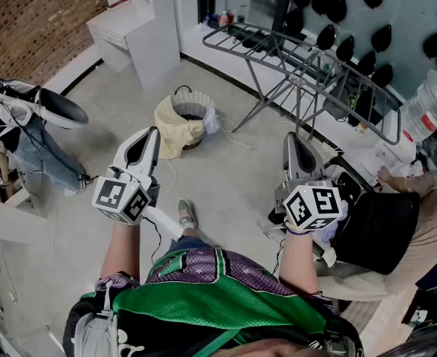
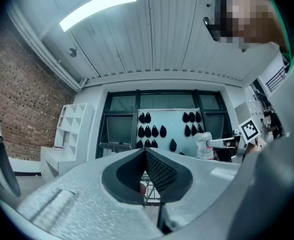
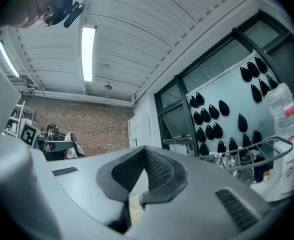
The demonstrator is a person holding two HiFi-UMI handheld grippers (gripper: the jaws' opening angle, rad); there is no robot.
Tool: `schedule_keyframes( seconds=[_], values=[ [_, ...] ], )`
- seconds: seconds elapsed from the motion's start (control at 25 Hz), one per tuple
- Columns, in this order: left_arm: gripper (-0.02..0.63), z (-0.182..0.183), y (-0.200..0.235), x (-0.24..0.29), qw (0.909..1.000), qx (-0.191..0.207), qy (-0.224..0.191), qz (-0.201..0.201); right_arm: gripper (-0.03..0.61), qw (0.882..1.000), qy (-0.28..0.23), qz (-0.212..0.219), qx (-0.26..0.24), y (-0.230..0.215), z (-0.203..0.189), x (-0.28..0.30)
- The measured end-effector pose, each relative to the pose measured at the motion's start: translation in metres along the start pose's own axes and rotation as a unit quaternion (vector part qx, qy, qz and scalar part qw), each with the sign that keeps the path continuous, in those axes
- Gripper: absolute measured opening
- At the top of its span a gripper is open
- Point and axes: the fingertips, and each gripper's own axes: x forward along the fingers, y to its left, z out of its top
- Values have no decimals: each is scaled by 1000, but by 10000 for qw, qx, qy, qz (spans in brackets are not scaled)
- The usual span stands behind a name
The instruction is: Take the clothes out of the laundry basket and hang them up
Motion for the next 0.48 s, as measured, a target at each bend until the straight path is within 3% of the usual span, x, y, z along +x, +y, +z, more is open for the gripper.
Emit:
schedule_keyframes(
  seconds=[0.48],
  values=[
    [17, 7, -14, -24, 9999, -79, -103, 19, -2, 9999, -65, 86, -34, 15, 6, -22]
  ],
)
